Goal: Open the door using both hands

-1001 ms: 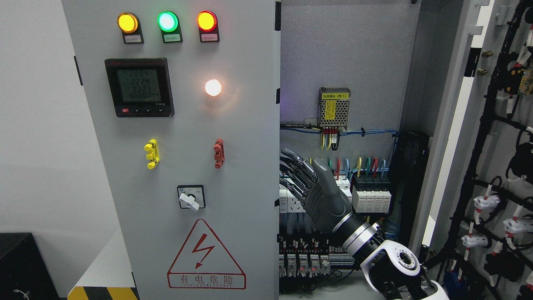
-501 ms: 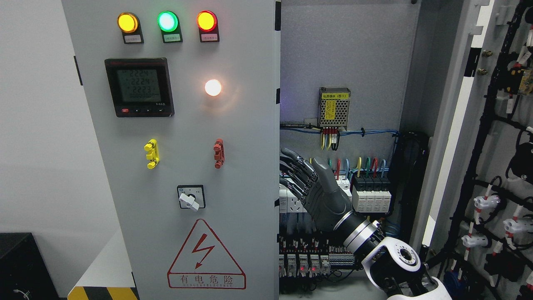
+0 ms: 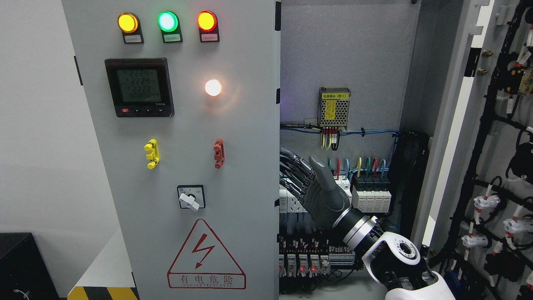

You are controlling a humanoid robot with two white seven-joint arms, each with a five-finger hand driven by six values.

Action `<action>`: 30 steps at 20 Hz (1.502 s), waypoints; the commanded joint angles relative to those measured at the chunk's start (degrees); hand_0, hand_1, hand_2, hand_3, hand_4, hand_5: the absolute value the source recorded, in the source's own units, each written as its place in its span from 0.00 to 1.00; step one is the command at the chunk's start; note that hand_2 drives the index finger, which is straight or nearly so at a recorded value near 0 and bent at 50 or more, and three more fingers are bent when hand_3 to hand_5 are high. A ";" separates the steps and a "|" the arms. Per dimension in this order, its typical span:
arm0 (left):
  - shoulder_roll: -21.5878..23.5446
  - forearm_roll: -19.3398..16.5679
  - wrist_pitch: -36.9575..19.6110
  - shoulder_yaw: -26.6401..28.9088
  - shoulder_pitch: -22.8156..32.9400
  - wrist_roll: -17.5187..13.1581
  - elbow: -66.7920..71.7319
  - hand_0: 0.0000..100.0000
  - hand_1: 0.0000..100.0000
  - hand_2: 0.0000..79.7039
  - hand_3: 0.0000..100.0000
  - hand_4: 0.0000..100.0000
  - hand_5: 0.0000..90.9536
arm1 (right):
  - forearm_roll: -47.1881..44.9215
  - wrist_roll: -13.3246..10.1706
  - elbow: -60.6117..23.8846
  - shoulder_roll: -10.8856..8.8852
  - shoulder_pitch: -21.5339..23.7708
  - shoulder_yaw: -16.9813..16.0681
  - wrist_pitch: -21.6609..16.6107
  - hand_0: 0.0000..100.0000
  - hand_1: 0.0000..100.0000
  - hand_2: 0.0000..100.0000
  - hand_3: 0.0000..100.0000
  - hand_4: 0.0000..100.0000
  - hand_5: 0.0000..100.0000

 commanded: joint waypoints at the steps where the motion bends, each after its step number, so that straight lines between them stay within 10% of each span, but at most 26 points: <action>1: 0.00 0.07 0.01 0.00 1.58 0.01 0.01 0.12 0.56 0.00 0.00 0.00 0.00 | -0.21 1.65 1.82 -0.07 -0.65 -0.15 0.03 0.10 0.13 0.00 0.00 0.00 0.00; 30: 0.00 -0.02 0.01 0.00 1.58 0.01 0.01 0.12 0.56 0.00 0.00 0.00 0.00 | -3.37 4.64 1.73 -0.07 -1.53 0.12 1.61 0.10 0.13 0.00 0.00 0.00 0.00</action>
